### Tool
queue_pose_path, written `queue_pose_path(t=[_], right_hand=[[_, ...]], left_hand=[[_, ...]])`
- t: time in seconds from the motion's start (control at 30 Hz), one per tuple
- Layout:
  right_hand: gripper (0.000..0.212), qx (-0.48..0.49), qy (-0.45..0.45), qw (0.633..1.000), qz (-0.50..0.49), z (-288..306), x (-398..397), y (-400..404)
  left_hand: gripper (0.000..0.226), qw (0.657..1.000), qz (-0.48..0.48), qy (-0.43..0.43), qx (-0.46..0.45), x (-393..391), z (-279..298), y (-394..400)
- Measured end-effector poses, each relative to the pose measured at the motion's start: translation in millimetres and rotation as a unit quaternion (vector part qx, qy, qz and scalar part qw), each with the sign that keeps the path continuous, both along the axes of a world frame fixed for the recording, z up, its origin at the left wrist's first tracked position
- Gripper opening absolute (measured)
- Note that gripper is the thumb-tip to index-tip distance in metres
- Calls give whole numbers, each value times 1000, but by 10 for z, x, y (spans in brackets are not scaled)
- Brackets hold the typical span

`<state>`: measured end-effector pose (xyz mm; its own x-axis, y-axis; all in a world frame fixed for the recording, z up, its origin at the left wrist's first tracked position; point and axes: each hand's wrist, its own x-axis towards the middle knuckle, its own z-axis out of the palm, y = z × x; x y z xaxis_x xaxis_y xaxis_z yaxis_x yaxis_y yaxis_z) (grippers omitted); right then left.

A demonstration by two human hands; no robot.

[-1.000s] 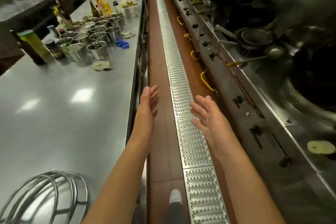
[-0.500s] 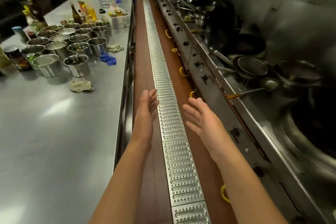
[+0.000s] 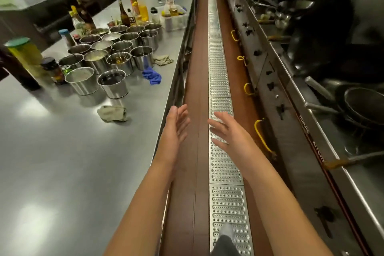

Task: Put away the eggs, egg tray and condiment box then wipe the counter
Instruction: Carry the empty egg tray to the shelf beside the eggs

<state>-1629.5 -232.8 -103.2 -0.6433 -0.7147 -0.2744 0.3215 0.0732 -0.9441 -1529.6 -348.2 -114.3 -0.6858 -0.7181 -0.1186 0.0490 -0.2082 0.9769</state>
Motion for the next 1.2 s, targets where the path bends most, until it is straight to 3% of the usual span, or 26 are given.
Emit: queue_pose_path(t=[0.17, 0.23, 0.43, 0.53, 0.67, 0.77, 0.97, 1.1, 1.2], right_hand=[[48, -34, -15, 999, 34, 119, -965, -672], [53, -33, -20, 998, 55, 85, -1264, -920], [94, -26, -20, 994, 101, 6, -1916, -1576], [76, -18, -34, 995, 92, -112, -2304, -1989], [51, 1, -27, 997, 69, -279, -2853, -2558], [48, 17, -6, 999, 40, -191, -3281, -2983], [43, 13, 26, 999, -22, 29, -4077, -3630], [59, -4, 25, 998, -49, 54, -4584, -3918], [59, -8, 10, 998, -63, 10, -5054, -4168]], left_hand=[[65, 999, 46, 0, 1, -882, 151, -506], [59, 998, 65, -2, -2, -1186, 152, -694], [69, 994, 106, -2, -6, -1703, 100, -1325], [79, 992, 129, -3, 10, -1987, 14, -1796], [75, 993, 112, -1, 23, -2539, -164, -2467], [78, 996, 79, 5, 29, -3068, -175, -2998], [56, 1000, 16, 21, 17, -4159, 59, -3908], [67, 999, -24, 32, -1, -4731, 137, -4227], [70, 999, -27, 26, -9, -5130, 92, -4449]])
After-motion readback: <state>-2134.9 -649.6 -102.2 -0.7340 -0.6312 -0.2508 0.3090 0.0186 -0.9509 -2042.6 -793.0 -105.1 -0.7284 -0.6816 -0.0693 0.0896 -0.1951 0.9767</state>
